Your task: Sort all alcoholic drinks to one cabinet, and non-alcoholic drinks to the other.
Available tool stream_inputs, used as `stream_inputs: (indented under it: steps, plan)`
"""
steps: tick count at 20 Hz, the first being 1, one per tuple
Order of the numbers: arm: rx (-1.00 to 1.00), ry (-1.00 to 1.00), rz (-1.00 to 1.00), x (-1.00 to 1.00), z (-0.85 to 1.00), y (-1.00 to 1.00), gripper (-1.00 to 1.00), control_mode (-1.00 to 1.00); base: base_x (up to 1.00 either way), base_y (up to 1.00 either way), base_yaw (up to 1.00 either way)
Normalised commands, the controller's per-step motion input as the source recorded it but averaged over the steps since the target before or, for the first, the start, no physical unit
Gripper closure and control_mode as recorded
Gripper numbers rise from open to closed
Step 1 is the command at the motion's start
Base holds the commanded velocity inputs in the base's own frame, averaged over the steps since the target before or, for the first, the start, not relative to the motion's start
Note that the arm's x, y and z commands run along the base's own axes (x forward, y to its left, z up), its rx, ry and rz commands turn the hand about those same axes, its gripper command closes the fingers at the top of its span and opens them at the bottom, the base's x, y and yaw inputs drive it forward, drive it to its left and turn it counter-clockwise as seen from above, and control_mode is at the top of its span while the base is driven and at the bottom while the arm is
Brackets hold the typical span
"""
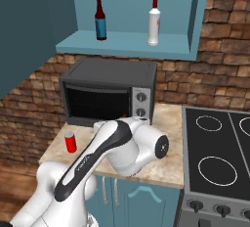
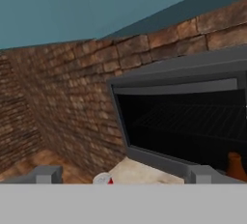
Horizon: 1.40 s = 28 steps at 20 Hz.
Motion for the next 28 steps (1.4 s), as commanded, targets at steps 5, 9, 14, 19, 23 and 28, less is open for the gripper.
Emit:
stream_inputs:
  steps: [5,9,14,19,23,28]
  plan:
    - [0.0,0.0,0.0,0.25,-0.29,0.0,-1.0,-1.0,0.0,0.0,0.0]
    - [0.0,0.0,0.0,0.3,-0.25,0.0,-1.0,-1.0,0.0,0.0,0.0]
    - [0.0,0.0,0.0,0.28,-0.26,0.0,-1.0,-1.0,0.0,0.0,0.0]
    - [0.0,0.0,0.0,0.21,-0.28,0.0,-1.0,-1.0,0.0,0.0,0.0]
    - [0.0,0.0,0.0,0.25,-0.24,0.0,-1.0,-1.0,0.0,0.0,0.0]
    - [0.0,-0.02,0.0,0.23,-0.14,0.0,-1.0,-1.0,0.0,0.0,0.0]
